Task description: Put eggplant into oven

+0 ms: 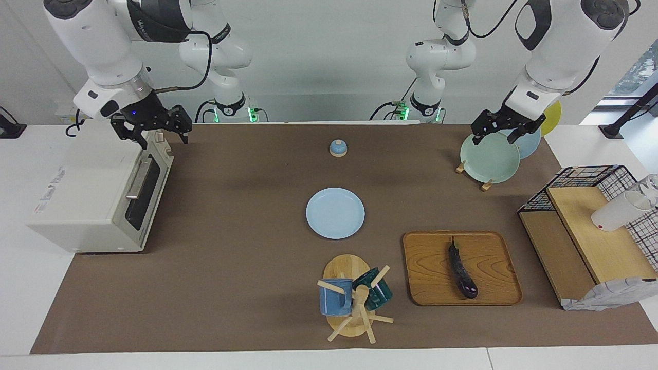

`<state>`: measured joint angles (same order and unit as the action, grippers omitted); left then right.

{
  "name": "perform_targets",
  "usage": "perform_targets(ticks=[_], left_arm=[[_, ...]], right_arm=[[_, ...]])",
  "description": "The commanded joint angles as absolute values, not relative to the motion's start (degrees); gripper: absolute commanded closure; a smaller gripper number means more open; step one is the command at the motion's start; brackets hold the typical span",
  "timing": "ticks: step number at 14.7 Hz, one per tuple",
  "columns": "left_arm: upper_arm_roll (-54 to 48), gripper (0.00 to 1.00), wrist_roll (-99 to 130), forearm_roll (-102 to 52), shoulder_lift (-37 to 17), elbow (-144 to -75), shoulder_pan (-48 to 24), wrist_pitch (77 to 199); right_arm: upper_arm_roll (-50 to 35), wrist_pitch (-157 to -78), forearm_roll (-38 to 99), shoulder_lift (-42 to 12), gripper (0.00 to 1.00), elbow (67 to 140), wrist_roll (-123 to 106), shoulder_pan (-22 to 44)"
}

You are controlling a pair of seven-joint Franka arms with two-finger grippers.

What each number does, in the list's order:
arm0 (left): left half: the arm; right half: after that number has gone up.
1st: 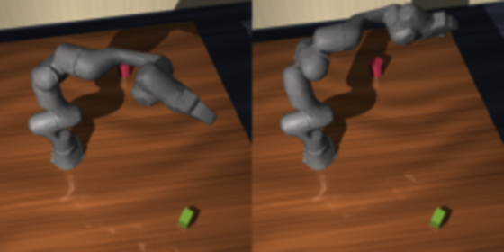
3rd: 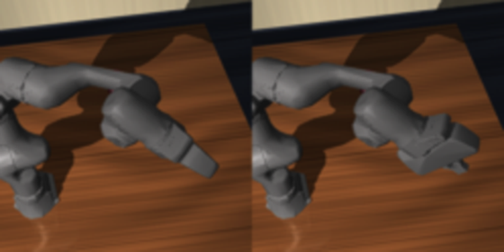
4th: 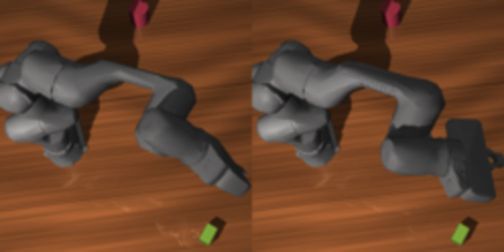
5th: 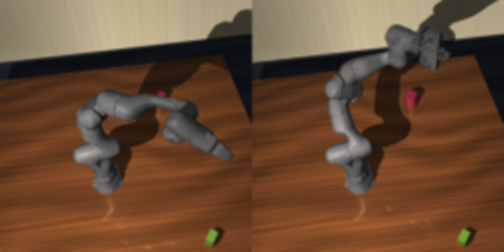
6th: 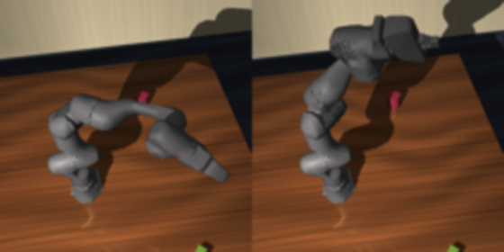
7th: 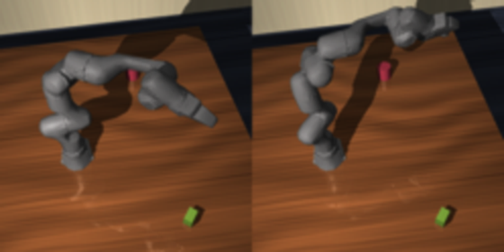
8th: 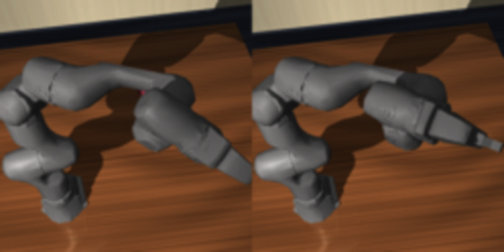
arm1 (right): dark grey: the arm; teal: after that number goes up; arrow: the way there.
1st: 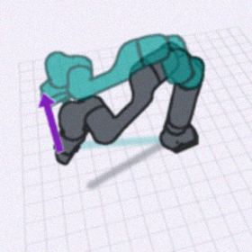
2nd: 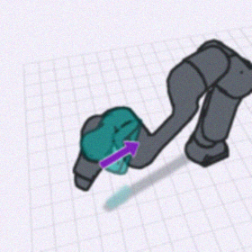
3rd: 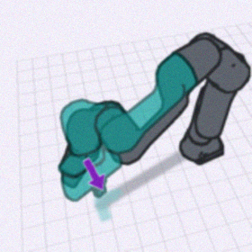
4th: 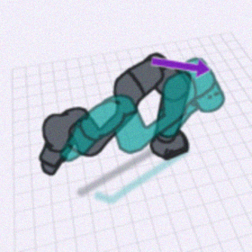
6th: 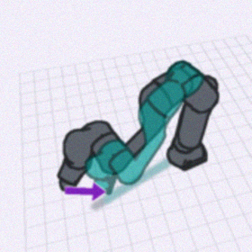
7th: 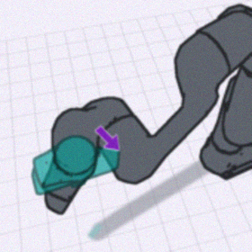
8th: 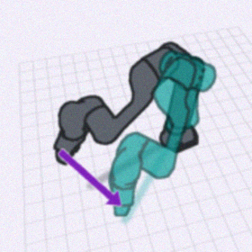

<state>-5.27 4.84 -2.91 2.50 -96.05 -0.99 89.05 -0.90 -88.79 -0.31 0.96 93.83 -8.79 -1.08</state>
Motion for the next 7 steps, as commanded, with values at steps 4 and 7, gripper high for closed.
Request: perform_targets(ticks=[4,7], left_arm=[[-5.54,0.00,5.01,-2.99,3.52,-96.33,-0.35,88.15],[-5.54,0.00,5.01,-2.99,3.52,-96.33,-0.35,88.15]], right_arm=[[-0.88,-88.33,0.44,2.02,0.00,94.13,-7.73,-1.32],[-0.70,-88.68,0.18,2.37,0.00,95.01,-8.78,-1.58]])
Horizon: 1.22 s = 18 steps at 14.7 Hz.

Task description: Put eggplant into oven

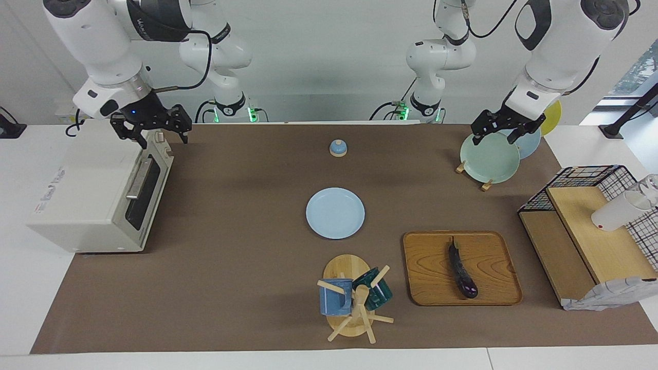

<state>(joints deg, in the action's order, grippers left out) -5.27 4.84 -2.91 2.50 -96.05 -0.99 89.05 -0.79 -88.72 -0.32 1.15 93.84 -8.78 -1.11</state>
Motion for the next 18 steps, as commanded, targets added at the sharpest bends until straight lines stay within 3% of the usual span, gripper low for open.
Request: perform_targets(ticks=[1,2,3,10,18], left_arm=[[-5.54,0.00,5.01,-2.99,3.52,-96.33,-0.35,88.15],[-5.54,0.00,5.01,-2.99,3.52,-96.33,-0.35,88.15],[-5.54,0.00,5.01,-2.99,3.52,-96.33,-0.35,88.15],[-5.54,0.00,5.01,-2.99,3.52,-96.33,-0.35,88.15],[-5.54,0.00,5.01,-2.99,3.52,-96.33,-0.35,88.15]], right_arm=[[-0.70,-89.64,0.26,2.55,0.17,96.14,-10.79,-2.19],[-0.70,-89.91,0.35,3.16,0.74,96.85,-13.07,-2.20],[-0.70,-90.09,0.26,3.34,1.00,97.29,-13.62,-2.28],[-0.62,-104.22,-5.07,6.33,1.00,112.04,-10.74,-6.14],[-0.62,-108.36,-9.49,4.22,1.00,116.01,-10.63,-8.79]])
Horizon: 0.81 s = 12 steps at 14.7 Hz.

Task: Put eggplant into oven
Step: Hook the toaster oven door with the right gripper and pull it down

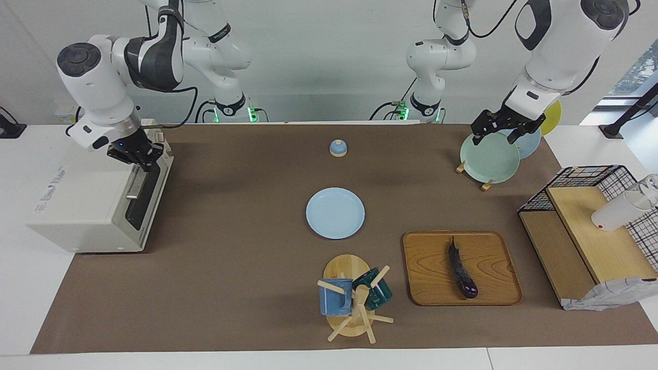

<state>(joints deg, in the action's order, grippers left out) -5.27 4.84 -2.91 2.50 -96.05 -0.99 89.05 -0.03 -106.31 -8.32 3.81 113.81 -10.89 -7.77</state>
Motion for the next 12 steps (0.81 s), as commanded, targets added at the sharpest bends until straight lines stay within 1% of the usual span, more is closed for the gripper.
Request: perform_targets(ticks=[1,4,9,12], left_arm=[[-5.54,0.00,5.01,-2.99,3.52,-96.33,-0.35,88.15],[-5.54,0.00,5.01,-2.99,3.52,-96.33,-0.35,88.15],[-5.54,0.00,5.01,-2.99,3.52,-96.33,-0.35,88.15],[-5.54,0.00,5.01,-2.99,3.52,-96.33,-0.35,88.15]], right_arm=[[-0.70,-108.63,-10.19,4.22,1.00,116.45,-10.72,-9.22],[-0.70,-110.12,-12.91,4.22,1.00,118.38,-12.64,-9.40],[-0.79,-112.67,-12.40,3.96,1.00,119.35,-13.27,-9.58],[-0.97,-116.27,-9.86,2.99,1.00,121.64,-11.79,-7.57]])
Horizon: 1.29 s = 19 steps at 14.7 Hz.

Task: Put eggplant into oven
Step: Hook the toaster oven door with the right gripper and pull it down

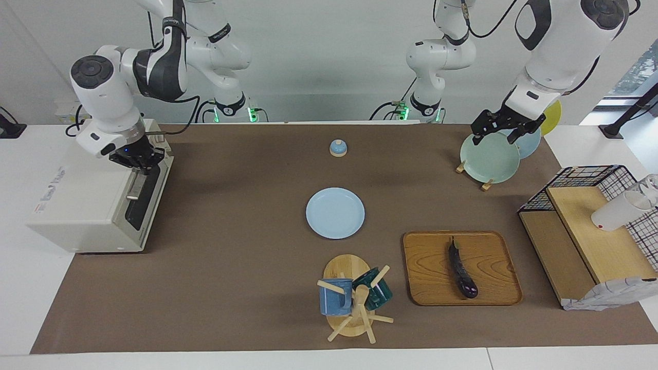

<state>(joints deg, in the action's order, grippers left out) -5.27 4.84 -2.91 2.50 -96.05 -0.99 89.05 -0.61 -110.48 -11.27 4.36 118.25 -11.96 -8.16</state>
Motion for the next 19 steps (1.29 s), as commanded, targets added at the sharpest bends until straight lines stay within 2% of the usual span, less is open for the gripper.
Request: perform_targets(ticks=[1,7,10,12,15,17,19], left_arm=[[-5.54,0.00,5.01,-2.99,3.52,-96.33,-0.35,88.15],[-5.54,0.00,5.01,-2.99,3.52,-96.33,-0.35,88.15],[-5.54,0.00,5.01,-2.99,3.52,-96.33,-0.35,88.15],[-5.62,0.00,5.36,-2.99,3.52,-96.33,-0.79,87.63],[-5.71,0.00,7.81,-2.99,3.60,-97.11,-1.14,90.51],[-5.80,0.00,7.74,-3.08,2.38,-97.38,-1.14,94.73],[-5.98,0.00,7.65,-3.60,-1.82,-96.86,-1.14,98.59]], right_arm=[[-0.97,-116.37,-8.63,2.55,1.00,121.73,-10.82,-6.69],[-0.97,-121.01,-4.49,-1.66,1.00,121.99,-7.82,-3.43],[-1.14,-128.56,-4.05,-2.55,1.00,126.11,-7.13,-2.90],[-1.14,-129.64,-3.78,-2.90,1.00,127.00,-5.81,-1.76],[-1.14,-132.36,-3.69,-6.23,1.00,127.27,-4.66,-1.67],[-1.23,-132.45,-3.69,-6.94,1.00,127.27,-3.17,-1.41],[-1.23,-132.63,-3.69,-7.38,1.00,127.27,-1.50,-0.27]])
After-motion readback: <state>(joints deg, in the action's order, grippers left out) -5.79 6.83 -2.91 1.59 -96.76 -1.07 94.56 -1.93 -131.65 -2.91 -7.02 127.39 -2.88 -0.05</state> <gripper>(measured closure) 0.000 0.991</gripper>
